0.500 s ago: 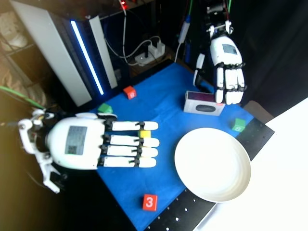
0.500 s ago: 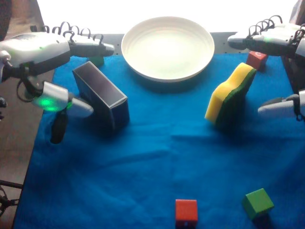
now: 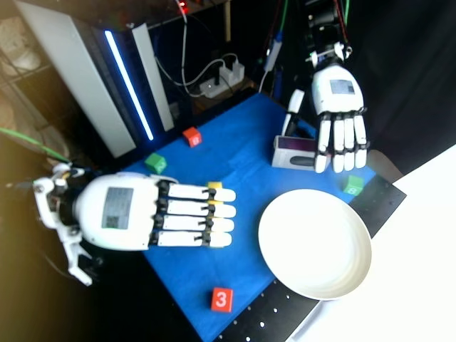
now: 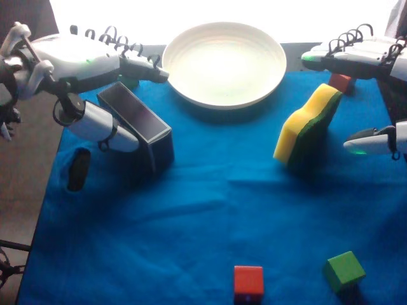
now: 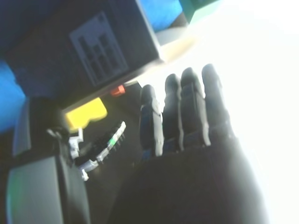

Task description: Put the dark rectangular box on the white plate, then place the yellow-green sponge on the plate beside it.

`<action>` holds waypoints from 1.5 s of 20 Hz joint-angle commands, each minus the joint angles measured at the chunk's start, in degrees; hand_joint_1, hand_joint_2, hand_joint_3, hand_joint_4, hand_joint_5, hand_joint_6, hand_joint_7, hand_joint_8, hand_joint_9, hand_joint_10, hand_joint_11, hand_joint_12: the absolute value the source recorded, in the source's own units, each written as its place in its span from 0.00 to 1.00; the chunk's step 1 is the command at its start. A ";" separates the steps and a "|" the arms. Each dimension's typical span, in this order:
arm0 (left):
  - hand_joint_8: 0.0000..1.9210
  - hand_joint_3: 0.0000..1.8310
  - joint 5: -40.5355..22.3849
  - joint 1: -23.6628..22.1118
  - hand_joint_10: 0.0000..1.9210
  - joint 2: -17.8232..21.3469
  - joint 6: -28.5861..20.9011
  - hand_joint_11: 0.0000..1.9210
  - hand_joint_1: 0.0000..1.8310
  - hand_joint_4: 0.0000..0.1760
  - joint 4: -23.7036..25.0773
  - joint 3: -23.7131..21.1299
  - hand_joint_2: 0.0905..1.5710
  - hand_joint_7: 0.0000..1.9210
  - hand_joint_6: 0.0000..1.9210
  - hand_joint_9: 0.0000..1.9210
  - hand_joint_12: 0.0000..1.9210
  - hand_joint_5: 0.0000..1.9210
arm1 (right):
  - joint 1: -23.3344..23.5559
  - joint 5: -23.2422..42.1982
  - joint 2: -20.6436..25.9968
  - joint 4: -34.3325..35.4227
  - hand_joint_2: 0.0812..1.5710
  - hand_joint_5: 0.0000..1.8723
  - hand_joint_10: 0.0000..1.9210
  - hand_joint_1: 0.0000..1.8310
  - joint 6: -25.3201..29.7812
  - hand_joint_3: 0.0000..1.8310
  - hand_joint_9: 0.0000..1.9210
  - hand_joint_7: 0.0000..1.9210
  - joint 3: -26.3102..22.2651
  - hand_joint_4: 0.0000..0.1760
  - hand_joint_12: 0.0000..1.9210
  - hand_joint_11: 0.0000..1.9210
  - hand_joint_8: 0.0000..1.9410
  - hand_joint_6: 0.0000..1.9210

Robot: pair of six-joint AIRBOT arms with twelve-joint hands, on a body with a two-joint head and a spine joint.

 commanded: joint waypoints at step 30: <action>0.36 0.00 -13.11 -10.96 0.28 -20.18 -8.60 0.00 0.69 0.00 -13.05 24.28 0.65 0.63 0.45 0.50 0.68 0.52 | 0.73 6.09 -2.52 2.38 0.70 0.05 0.00 0.37 2.64 0.00 0.06 0.05 2.40 0.20 0.27 0.00 0.00 0.00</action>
